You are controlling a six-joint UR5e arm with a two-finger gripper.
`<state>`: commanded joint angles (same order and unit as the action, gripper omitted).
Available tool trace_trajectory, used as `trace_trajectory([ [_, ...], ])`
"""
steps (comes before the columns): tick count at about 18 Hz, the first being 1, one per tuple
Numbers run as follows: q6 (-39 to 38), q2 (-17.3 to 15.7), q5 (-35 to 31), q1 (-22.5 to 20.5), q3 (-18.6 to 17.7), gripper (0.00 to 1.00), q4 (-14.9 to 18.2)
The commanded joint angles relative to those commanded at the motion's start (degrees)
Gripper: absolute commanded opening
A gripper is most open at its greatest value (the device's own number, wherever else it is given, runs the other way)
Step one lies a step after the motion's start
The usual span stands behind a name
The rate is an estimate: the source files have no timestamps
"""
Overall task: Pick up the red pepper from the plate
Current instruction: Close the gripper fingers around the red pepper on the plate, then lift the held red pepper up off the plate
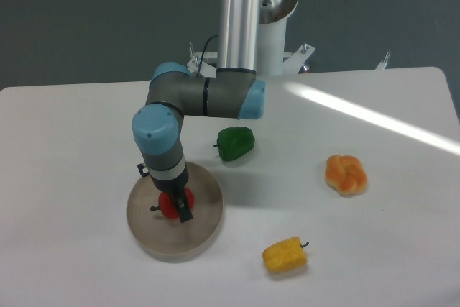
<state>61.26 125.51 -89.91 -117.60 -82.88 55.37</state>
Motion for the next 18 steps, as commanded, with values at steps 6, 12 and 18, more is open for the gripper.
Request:
trace_trajectory([
  [6,0.3,-0.6,1.1,-0.4,1.1,0.58,0.3],
  [12,5.6,-4.9,1.1,-4.8,2.3,0.58,4.3],
  [18,18.8,-7.3,2.4,-13.4,5.2,0.58,11.0],
])
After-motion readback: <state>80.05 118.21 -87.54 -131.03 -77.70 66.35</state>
